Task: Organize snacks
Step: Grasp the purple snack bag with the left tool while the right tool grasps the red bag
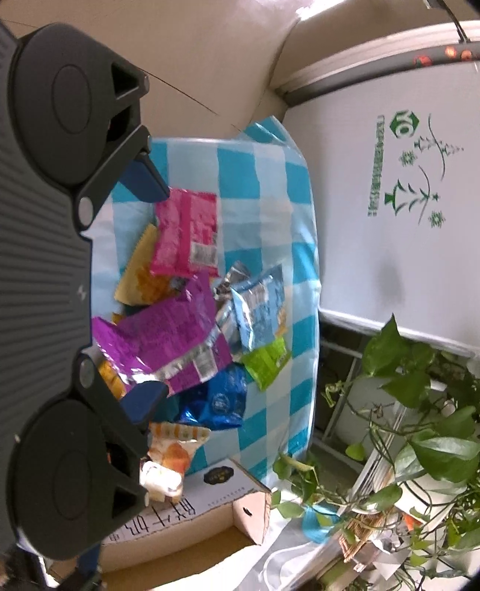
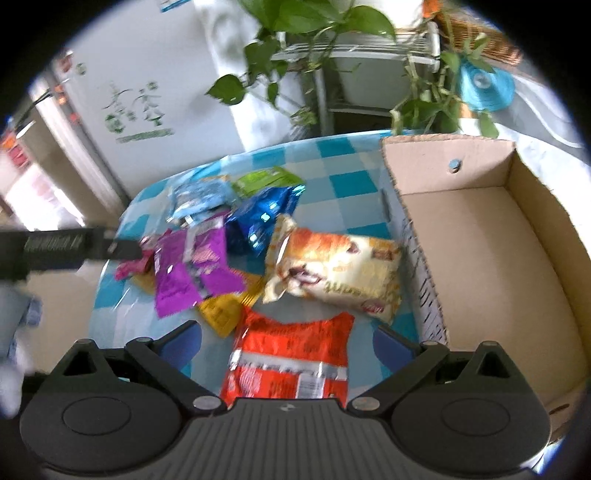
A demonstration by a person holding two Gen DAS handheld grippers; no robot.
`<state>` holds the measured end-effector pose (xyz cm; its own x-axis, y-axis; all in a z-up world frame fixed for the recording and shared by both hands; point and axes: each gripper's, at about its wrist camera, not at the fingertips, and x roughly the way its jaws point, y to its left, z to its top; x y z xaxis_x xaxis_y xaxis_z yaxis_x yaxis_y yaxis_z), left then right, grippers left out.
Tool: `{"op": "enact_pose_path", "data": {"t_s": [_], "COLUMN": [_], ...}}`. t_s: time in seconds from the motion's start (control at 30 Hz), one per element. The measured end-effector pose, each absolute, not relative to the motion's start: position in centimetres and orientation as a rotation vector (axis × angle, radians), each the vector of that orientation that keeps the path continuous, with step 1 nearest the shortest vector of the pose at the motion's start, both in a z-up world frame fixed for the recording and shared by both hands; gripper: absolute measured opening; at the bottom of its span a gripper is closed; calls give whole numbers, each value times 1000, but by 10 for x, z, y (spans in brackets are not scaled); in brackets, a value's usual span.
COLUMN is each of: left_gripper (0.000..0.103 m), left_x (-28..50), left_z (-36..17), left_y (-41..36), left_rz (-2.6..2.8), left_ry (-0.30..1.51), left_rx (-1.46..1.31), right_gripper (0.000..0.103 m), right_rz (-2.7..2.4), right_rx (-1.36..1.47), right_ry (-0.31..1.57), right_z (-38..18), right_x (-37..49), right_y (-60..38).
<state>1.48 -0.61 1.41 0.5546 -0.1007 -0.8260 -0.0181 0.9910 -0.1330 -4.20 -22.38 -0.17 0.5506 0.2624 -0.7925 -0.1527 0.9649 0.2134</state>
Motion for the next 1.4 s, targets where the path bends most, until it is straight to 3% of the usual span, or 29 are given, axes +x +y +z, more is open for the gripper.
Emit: {"op": "enact_pose_path", "data": {"t_s": [0.53, 1.1, 1.4], "left_gripper": [102, 102, 102], "left_x": [63, 58, 52], "left_z": [-25, -43, -39], "left_y": [-39, -33, -15], "left_rz": [-52, 2, -17], "left_ry": [1114, 1155, 1137], "left_rx": [-171, -65, -106], "right_gripper": [101, 103, 103], "right_rz": [247, 401, 578], "right_rx": [160, 192, -48], "right_ry": [1076, 1179, 1102], "right_z": [-32, -52, -26], "right_x": [-51, -49, -72], "right_y": [-224, -201, -179]}}
